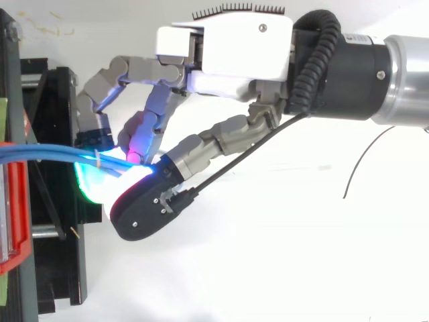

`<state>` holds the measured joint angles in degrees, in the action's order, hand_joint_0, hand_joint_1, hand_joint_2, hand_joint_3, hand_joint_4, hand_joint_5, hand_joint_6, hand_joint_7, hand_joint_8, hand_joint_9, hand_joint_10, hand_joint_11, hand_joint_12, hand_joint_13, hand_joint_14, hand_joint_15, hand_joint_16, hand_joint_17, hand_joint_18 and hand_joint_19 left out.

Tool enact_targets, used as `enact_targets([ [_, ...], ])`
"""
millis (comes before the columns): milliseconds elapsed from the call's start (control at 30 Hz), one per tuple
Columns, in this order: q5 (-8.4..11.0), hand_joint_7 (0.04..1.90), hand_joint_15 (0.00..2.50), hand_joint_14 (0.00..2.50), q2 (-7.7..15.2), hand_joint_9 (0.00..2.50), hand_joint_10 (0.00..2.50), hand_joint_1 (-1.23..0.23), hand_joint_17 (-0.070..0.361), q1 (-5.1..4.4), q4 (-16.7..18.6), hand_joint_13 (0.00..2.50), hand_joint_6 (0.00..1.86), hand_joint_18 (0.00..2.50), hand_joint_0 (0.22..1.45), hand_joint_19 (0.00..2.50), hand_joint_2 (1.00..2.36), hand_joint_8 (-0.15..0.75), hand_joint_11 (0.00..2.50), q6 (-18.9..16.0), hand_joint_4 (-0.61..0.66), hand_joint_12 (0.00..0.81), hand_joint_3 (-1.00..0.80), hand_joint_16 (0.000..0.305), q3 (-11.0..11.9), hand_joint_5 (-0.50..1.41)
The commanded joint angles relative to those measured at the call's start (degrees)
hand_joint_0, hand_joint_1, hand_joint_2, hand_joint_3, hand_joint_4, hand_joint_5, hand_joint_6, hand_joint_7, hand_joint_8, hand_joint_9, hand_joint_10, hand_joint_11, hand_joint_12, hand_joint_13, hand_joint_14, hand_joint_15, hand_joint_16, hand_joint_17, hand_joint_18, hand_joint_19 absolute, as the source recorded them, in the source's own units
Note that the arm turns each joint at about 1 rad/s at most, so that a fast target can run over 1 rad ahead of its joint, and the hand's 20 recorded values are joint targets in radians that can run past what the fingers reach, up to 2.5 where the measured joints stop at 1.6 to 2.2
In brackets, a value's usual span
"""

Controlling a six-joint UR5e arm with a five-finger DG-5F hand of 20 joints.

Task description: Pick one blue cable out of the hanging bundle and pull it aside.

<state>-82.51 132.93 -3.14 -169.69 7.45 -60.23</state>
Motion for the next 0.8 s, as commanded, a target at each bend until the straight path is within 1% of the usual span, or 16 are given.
enact_targets([
  [0, -0.02, 0.93, 0.52, 0.02, 0.04, 1.23, 0.02, -0.68, 0.108, 0.15, -0.03, 0.85, 0.91, 0.77, 0.49, 0.62, 1.0, 0.308, 0.74, 0.64, -0.02, 0.365, -0.5, 0.048, 0.11, -0.1],
  [167, -0.02, 0.91, 0.53, 0.02, -0.04, 1.25, 0.02, -0.5, 0.117, 0.59, -0.38, 0.85, 0.9, 0.76, 0.46, 0.65, 1.0, 0.329, 0.73, 1.08, -0.02, 0.39, -0.5, 0.052, 0.11, -0.1],
  [200, -0.02, 0.91, 0.52, 0.02, 0.04, 1.25, 0.02, -0.49, 0.119, 0.59, -0.46, 0.85, 0.9, 0.76, 0.45, 0.65, 1.0, 0.334, 0.72, 1.08, -0.02, 0.394, -0.5, 0.053, 0.11, -0.1],
  [267, -0.02, 0.91, 0.54, 0.02, 0.04, 1.24, 0.02, -0.43, 0.116, 0.68, -0.64, 0.84, 0.89, 0.74, 0.47, 0.66, 1.0, 0.325, 0.73, 1.17, -0.02, 0.39, -0.5, 0.052, 0.11, -0.11],
  [300, -0.02, 0.93, 0.54, 0.02, 0.04, 1.23, 0.02, -0.42, 0.11, 0.68, -0.64, 0.83, 0.89, 0.72, 0.5, 0.68, 1.0, 0.316, 0.73, 1.26, -0.03, 0.379, -0.5, 0.049, 0.11, -0.11],
  [367, -0.02, 0.96, 0.55, 0.02, 0.04, 1.23, 0.02, -0.43, 0.105, 0.77, -0.64, 0.82, 0.89, 0.7, 0.53, 0.7, 1.0, 0.313, 0.74, 1.34, -0.02, 0.368, -0.49, 0.047, 0.2, -0.11],
  [400, -0.02, 0.99, 0.55, 0.02, 0.04, 1.22, 0.02, -0.49, 0.102, 0.77, -0.64, 0.82, 0.89, 0.69, 0.56, 0.71, 1.01, 0.307, 0.74, 1.34, -0.02, 0.361, -0.4, 0.045, 0.2, -0.11],
  [433, -0.02, 0.99, 0.55, 0.02, 0.04, 1.22, 0.02, -0.49, 0.102, 0.77, -0.64, 0.82, 0.89, 0.69, 0.56, 0.71, 1.01, 0.307, 0.74, 1.34, -0.02, 0.361, -0.4, 0.045, 0.2, -0.11],
  [500, -0.02, 0.95, 0.56, 0.02, -0.04, 1.23, 0.02, -0.54, 0.104, 0.86, -0.64, 0.83, 0.89, 0.71, 0.55, 0.7, 1.01, 0.316, 0.74, 1.34, -0.03, 0.362, -0.27, 0.046, 0.2, -0.11],
  [600, -0.02, 0.94, 0.54, 0.02, 0.04, 1.24, 0.02, -0.63, 0.116, 0.94, -0.64, 0.86, 0.89, 0.78, 0.55, 0.66, 1.02, 0.339, 0.73, 1.34, -0.02, 0.389, -0.17, 0.052, 0.11, -0.1],
  [633, -0.02, 0.94, 0.54, 0.02, 0.04, 1.24, 0.02, -0.63, 0.116, 0.94, -0.64, 0.86, 0.9, 0.78, 0.55, 0.66, 1.02, 0.34, 0.74, 1.34, -0.01, 0.387, -0.16, 0.052, 0.2, -0.1],
  [667, -0.02, 0.94, 0.55, 0.02, -0.04, 1.23, 0.02, -0.68, 0.113, 1.03, -0.64, 0.85, 0.9, 0.77, 0.56, 0.67, 1.02, 0.334, 0.75, 1.34, -0.01, 0.384, -0.14, 0.05, 0.2, -0.11],
  [767, -0.02, 0.92, 0.55, 0.02, -0.04, 1.2, 0.02, -0.73, 0.108, 1.12, -0.64, 0.84, 0.9, 0.77, 0.57, 0.67, 1.02, 0.319, 0.76, 1.34, 0.0, 0.373, -0.12, 0.048, 0.2, -0.11],
])
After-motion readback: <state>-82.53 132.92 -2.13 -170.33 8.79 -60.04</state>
